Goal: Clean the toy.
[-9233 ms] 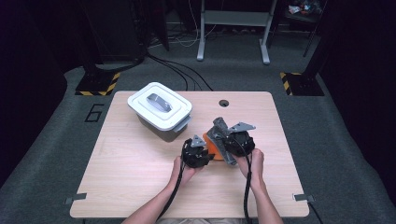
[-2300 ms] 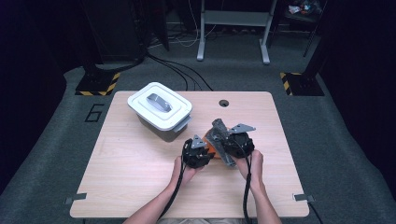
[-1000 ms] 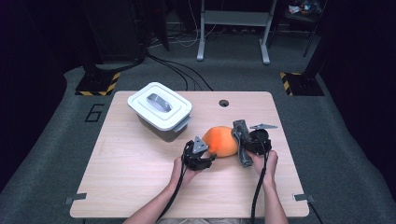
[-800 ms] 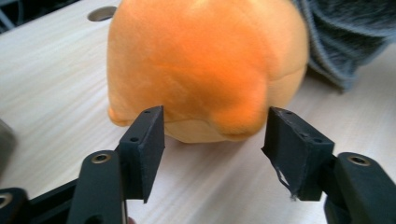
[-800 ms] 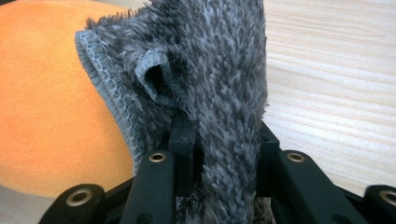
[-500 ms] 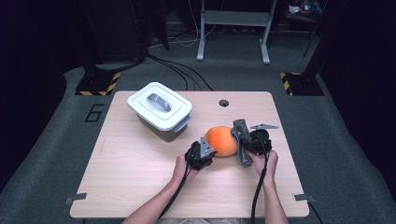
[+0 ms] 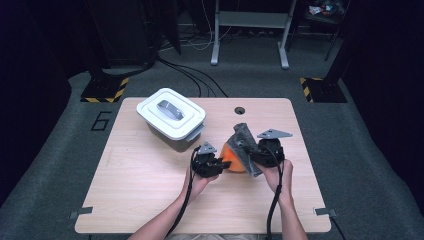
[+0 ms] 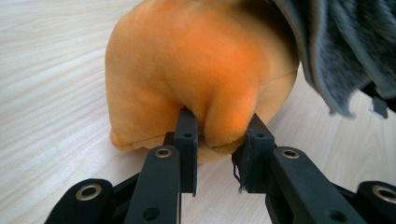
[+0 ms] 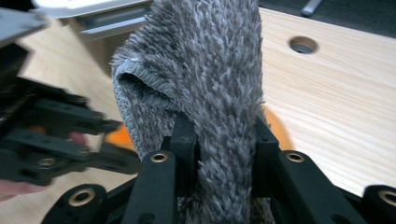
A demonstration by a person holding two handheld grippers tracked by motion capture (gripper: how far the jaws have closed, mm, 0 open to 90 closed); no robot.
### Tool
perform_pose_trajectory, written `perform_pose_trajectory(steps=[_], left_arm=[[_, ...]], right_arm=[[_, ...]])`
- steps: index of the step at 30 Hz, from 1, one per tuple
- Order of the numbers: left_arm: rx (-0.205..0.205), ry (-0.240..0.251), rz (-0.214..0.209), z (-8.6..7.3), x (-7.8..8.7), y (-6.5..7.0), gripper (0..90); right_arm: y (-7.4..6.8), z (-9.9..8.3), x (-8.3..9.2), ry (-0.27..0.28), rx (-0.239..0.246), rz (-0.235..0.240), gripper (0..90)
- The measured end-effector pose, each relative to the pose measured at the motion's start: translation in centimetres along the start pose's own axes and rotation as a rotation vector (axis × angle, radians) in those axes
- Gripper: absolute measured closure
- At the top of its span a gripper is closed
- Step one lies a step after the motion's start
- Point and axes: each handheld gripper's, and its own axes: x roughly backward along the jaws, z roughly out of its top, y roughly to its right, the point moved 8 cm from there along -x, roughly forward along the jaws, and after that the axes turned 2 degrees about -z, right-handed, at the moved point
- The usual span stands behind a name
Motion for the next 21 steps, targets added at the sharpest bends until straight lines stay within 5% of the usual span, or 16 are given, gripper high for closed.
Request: perform_pose_trajectory(steps=[6,21], left_arm=[[-0.02,-0.026,0.027,-0.2,-0.2,-0.4,71.9],[0.015,-0.011,0.026,-0.3,-0.4,-0.7,71.6]], right_arm=[[-1.3,-0.1,-2.2,-0.054,0.078,-0.056,68.7],[-0.1,-0.6,-2.4,-0.04,0.07,-0.087,68.9]])
